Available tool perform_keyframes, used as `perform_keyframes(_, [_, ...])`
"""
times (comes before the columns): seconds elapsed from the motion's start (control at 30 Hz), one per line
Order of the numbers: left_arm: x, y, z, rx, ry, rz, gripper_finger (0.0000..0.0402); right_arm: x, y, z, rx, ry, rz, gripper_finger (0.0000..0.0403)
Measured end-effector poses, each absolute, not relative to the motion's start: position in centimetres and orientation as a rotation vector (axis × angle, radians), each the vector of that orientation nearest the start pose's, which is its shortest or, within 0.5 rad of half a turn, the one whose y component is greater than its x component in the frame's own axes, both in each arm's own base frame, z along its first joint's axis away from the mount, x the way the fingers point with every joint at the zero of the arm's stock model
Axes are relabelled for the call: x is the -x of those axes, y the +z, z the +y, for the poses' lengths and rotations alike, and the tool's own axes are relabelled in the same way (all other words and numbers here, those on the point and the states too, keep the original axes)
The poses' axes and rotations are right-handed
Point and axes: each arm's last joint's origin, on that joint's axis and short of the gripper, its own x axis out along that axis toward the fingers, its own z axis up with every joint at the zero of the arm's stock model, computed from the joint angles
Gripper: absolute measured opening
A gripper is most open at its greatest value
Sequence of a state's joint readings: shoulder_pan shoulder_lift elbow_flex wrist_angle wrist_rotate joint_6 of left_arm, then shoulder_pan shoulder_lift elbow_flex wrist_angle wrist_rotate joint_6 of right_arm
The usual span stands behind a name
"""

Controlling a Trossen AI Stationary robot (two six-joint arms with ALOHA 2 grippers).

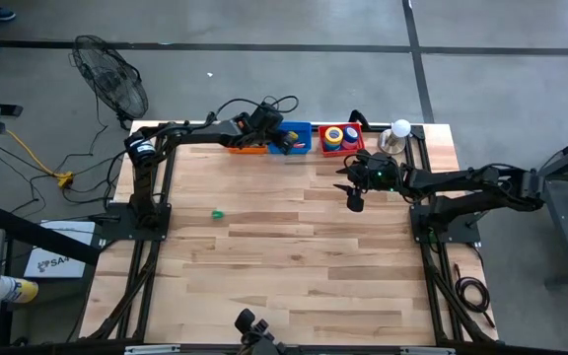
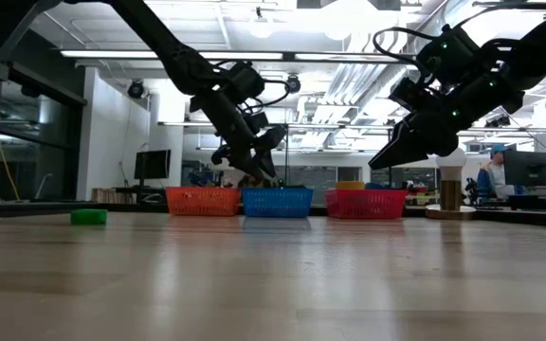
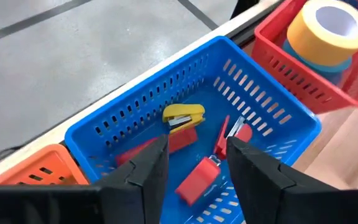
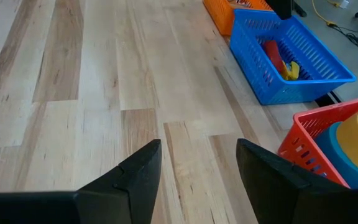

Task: Pick and place Stapler, Stapler remover, tape
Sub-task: Put the green stapler into the blue bin

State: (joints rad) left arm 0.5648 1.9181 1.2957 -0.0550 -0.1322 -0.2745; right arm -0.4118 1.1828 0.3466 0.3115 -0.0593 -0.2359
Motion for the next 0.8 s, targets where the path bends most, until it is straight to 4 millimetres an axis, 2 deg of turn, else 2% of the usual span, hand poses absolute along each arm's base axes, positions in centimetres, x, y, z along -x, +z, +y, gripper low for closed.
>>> perform_keyframes(0.17, [-34.5,20.8,22.2,0.363,0.733,0.636,0.0161,-19.5,15.8,-8.3,0.105,-0.281,0.55,0.0199])
perform_keyframes(0.47, [-30.8,23.7,19.5,0.33,0.683,0.915,0.0162,-19.5,15.7,-8.3,0.114,-0.276,0.564,0.0199])
perform_keyframes(0.63, [-29.6,24.2,17.4,0.294,0.586,1.077,0.0162,-19.5,15.7,-8.3,0.113,-0.276,0.567,0.0199])
perform_keyframes(0.8, [-28.9,23.8,15.3,0.293,0.53,1.247,0.0161,-19.5,15.6,-8.3,0.112,-0.276,0.567,0.0199])
